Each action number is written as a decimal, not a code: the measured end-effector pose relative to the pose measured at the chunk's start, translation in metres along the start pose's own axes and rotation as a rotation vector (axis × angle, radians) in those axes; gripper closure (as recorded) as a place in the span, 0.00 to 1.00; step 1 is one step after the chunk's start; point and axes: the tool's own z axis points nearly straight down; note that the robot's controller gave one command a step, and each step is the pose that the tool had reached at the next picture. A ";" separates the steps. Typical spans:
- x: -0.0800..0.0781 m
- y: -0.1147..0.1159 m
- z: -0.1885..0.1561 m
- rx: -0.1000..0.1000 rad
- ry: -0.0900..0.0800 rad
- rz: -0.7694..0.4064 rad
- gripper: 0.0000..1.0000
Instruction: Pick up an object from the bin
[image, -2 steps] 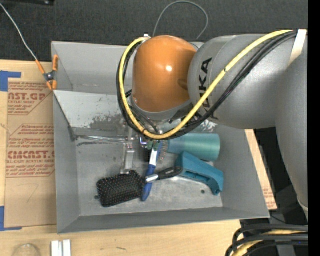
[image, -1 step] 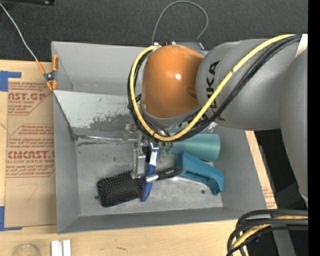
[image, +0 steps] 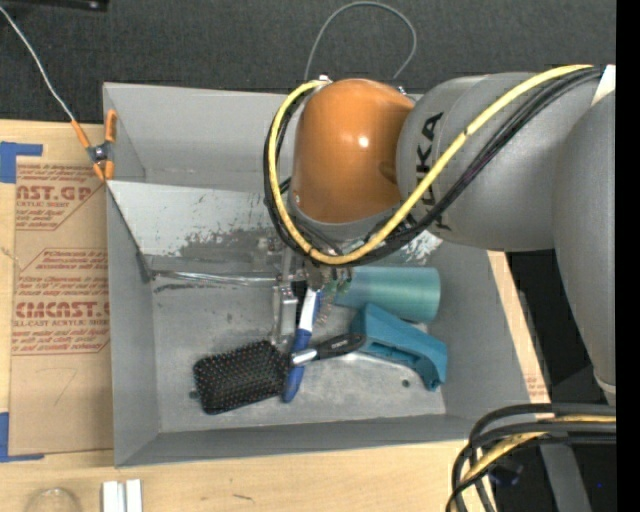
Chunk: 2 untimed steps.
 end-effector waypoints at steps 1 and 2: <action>0.038 -0.065 0.037 0.001 0.002 -0.273 0.00; 0.081 -0.030 0.054 -0.002 0.006 -0.292 0.00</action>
Offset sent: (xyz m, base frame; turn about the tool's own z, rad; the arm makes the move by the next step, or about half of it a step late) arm -0.0320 -0.0672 -0.0361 -0.2761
